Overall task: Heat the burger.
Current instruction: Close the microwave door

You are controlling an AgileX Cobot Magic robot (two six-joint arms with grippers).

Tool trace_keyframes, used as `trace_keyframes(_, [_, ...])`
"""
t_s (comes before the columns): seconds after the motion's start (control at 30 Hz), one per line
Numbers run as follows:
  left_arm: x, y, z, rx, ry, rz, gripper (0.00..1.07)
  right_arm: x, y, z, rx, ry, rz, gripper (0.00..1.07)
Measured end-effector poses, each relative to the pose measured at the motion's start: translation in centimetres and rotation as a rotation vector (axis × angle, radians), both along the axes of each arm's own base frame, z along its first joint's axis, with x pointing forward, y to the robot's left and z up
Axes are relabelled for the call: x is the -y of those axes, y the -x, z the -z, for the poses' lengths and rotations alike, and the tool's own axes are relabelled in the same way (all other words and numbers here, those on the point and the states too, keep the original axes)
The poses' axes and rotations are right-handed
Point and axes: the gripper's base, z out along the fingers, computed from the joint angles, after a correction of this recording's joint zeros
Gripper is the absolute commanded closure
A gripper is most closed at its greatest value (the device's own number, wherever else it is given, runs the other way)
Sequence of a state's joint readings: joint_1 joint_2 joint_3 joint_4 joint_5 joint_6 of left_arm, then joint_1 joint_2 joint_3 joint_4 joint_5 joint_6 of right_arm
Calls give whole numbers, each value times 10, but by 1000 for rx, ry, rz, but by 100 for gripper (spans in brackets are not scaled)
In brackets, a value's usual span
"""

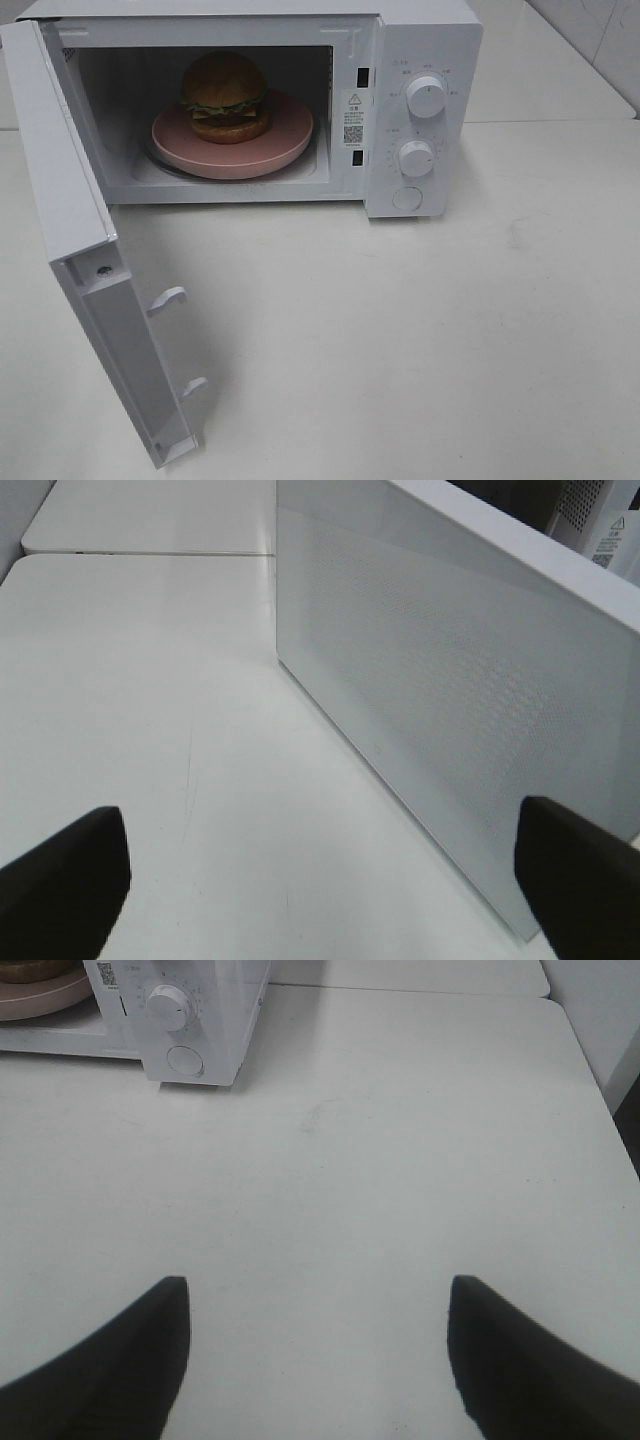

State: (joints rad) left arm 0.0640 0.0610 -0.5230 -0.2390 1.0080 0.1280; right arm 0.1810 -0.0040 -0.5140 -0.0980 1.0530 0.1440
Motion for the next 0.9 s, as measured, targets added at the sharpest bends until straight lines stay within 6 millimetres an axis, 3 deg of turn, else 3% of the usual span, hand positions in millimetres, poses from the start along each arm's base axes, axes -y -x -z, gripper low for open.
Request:
trace_keyframes(0.07, [-1, -10, -10, 38, 7, -14, 25, 0, 0, 0, 0, 0, 0, 38])
trace_keyframes(0.17, [-2, -14, -12, 45, 10, -19, 30, 0, 0, 0, 0, 0, 0, 38])
trace_keyframes(0.23, [-4, -26, -16, 42, 15, -31, 46, 0, 0, 0, 0, 0, 0, 38])
trace_keyframes(0.27, [-4, -26, -16, 42, 15, -31, 46, 0, 0, 0, 0, 0, 0, 38])
trace_keyframes(0.33, [-5, -42, -17, 4, 21, -41, 73, 0, 0, 0, 0, 0, 0, 38])
trace_keyframes(0.43, [-6, -47, -17, -5, 22, -44, 78, 0, 0, 0, 0, 0, 0, 38])
trace_keyframes(0.5, [-8, -60, -18, -2, 27, -58, 101, 0, 0, 0, 0, 0, 0, 38])
trace_keyframes(0.57, [-8, -63, -19, 8, 28, -64, 107, 0, 0, 0, 0, 0, 0, 38])
trace_keyframes(0.8, [-12, -84, -11, 55, 35, -103, 107, 0, 0, 0, 0, 0, 0, 38])
trace_keyframes(0.9, [-16, -98, 2, 73, 38, -133, 107, 0, 0, 0, 0, 0, 0, 38])
